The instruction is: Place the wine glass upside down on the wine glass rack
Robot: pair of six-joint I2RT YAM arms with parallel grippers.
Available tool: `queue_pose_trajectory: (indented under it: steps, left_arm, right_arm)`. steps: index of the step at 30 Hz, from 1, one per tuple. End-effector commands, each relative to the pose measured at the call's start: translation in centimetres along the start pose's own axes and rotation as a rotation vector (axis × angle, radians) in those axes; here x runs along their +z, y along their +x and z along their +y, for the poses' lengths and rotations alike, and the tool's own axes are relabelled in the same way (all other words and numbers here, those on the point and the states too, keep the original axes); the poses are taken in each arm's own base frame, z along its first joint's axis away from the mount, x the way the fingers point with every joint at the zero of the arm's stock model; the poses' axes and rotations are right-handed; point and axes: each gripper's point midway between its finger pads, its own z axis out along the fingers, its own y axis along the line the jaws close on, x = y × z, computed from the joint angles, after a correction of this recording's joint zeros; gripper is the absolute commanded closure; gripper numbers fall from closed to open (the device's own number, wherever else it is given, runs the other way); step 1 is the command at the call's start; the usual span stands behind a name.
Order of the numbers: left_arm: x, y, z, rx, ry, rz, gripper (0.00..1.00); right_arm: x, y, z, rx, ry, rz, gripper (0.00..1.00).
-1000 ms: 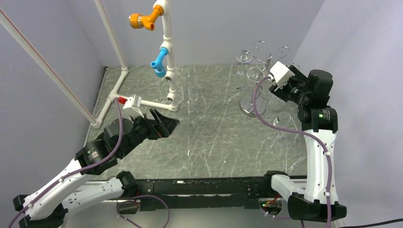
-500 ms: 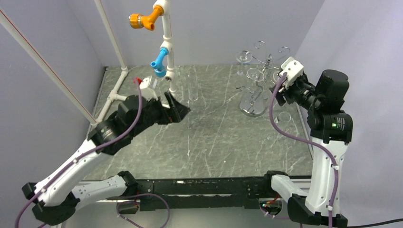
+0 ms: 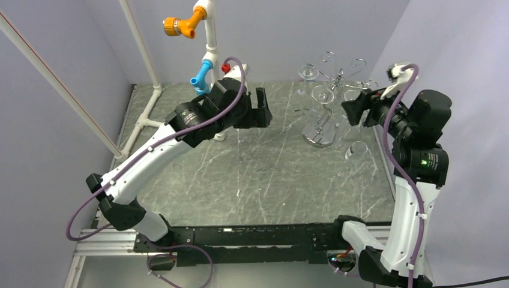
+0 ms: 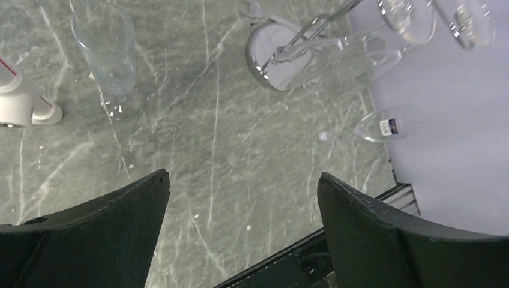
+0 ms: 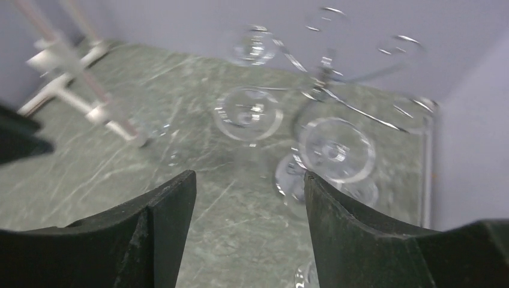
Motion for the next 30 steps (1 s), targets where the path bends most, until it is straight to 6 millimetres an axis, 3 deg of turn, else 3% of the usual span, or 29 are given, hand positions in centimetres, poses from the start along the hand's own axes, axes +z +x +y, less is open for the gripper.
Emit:
queue_pose_trajectory:
  steps: [1,5,10,13,19,25,30]
  left_arm:
    - [-0.7,-0.3,-0.2,0.063,0.032,-0.026,0.04]
    - [-1.4,-0.1,-0.5,0.096,0.108,-0.067,0.02]
    - [-2.5,-0.7,-1.0,0.116,0.232,-0.107,0.01]
    - [-3.0,-0.6,-0.4,0.077,0.304,-0.102,0.01]
    - [-5.3,-1.1,1.7,0.084,0.331,-0.171,0.01]
    - [-6.7,-0.8,3.4,0.127,0.292,-0.216,0.01]
    - [-6.5,-0.1,4.2,0.123,0.281,-0.222,0.01]
  right_arm:
    - [-2.7,-0.7,-4.7,0.177,0.344,-0.013,0.33]
    - [-4.3,3.8,-7.0,0.2,0.488,0.132,0.35]
    - [-4.6,9.1,-9.1,0.308,0.533,0.308,0.36]
    - [-4.8,12.3,-11.3,0.449,0.488,0.404,0.4]
    - [-3.8,16.8,-11.4,0.455,0.265,0.559,0.38]
    - [-3.2,18.7,-11.0,0.448,0.167,0.617,0.37]
    - [-2.6,19.7,-12.0,0.402,0.171,0.665,0.39]
